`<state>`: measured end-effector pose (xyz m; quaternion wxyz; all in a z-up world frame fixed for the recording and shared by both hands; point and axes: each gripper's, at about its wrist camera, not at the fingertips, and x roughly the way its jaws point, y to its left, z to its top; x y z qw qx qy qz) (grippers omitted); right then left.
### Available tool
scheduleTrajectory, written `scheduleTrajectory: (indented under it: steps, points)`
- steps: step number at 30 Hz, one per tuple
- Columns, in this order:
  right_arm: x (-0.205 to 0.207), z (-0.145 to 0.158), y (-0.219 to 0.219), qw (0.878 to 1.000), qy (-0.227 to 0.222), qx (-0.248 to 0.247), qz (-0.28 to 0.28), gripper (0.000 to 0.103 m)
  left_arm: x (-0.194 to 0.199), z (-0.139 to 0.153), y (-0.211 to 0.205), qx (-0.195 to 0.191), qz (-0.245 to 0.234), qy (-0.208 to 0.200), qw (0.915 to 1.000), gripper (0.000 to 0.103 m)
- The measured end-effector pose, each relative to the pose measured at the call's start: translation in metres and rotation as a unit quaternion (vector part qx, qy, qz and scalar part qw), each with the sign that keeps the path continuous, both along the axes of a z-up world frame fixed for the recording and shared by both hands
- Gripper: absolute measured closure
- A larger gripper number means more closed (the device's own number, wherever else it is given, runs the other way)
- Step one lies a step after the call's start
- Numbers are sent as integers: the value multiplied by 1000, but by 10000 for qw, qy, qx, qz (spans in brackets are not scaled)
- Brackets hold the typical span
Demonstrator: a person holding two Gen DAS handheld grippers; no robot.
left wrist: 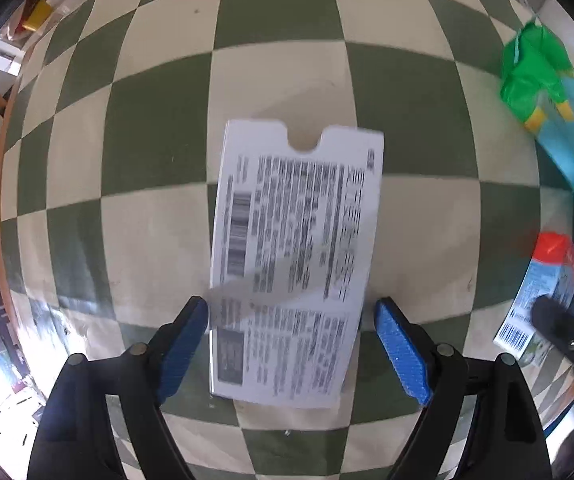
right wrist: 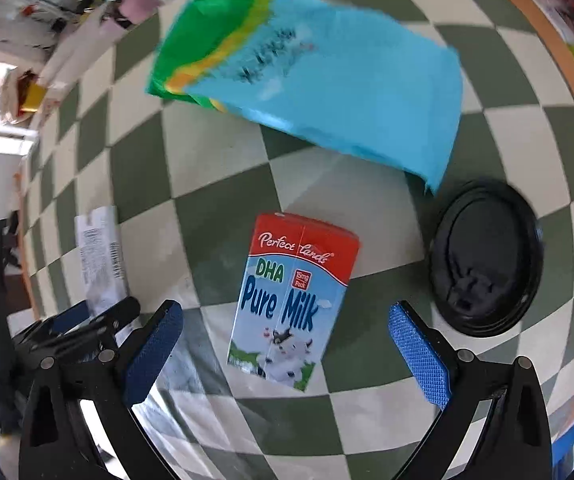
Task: Collect trash
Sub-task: 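Grasp the white leaflet with the left tool while the right tool grasps the Pure Milk carton, then carry the leaflet and milk carton to the bin and open both tools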
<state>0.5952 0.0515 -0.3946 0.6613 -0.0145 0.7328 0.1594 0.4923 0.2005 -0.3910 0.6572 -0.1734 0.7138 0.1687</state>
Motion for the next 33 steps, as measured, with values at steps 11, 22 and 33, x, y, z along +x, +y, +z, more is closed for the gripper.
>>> scheduleTrajectory:
  steps: [11,22,33]
  points:
    - [-15,-2,20,9986,-487,-147,145,46,-33,18,5,315,327,-388,9982,32]
    - [-49,26,-14,9947,-918,272,364,46,-105,85,-33,618,260,-1271,9896,32]
    - [-177,101,-74,9836,-1477,977,328,46,-233,142,-77,424,191,-2177,9749,32]
